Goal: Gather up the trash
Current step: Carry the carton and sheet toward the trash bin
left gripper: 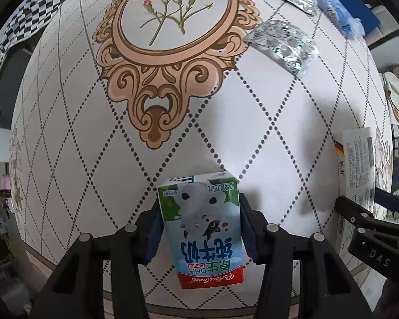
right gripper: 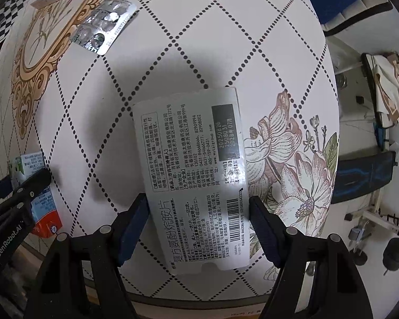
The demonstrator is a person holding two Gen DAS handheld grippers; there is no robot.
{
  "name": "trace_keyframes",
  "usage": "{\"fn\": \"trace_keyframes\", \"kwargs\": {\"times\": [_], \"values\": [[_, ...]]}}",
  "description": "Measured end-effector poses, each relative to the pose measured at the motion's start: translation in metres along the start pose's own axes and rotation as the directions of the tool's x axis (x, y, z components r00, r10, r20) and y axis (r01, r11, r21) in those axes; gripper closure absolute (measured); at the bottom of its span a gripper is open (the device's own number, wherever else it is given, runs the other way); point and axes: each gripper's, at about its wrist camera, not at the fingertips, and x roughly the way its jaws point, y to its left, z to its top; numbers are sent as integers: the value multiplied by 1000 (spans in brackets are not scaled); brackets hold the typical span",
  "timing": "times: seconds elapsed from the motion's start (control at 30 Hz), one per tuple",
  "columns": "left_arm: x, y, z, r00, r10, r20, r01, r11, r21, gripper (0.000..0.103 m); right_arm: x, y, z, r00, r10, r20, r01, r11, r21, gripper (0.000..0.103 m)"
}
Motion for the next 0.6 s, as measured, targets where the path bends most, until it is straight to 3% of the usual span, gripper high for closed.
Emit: {"fn": "trace_keyframes", "kwargs": {"times": [0.2,0.3,0.6], "values": [[-37,2,-14,996,21,88,-25,999,45,56,-13,4,-26,999,8,49,-9,1000,10,27],[-62,6,-24,989,25,146,-34,998,62,56,-33,10,-42,992,13,127,-15,1000,16,27],[-141,53,-93,941,-43,335,9,995,101,56,-116,51,-130,934,19,355,-41,998,54,27]]}}
